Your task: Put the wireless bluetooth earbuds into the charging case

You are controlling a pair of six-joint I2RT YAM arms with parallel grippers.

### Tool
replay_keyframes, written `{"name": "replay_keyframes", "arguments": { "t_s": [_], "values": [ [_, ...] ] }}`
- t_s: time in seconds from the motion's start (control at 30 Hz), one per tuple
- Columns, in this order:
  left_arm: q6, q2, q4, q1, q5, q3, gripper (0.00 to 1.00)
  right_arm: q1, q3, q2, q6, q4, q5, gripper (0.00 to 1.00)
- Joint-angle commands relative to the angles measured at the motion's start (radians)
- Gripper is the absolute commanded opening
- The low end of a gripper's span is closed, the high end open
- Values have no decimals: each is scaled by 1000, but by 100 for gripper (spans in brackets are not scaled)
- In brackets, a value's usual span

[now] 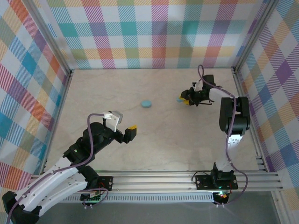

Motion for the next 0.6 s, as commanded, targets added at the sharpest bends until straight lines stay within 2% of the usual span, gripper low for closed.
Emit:
{"name": "replay_keyframes", "arguments": {
  "t_s": [0.0, 0.2, 0.57],
  "values": [
    [-18, 3, -10, -6, -6, 36, 100, 6, 56, 40, -74, -73, 45, 27],
    [-19, 15, -6, -7, -10, 29, 100, 7, 109, 81, -122, -135, 122, 28],
    [0, 14, -16, -6, -23, 44, 100, 7, 135, 72, -148, -213, 195, 44]
  ]
}}
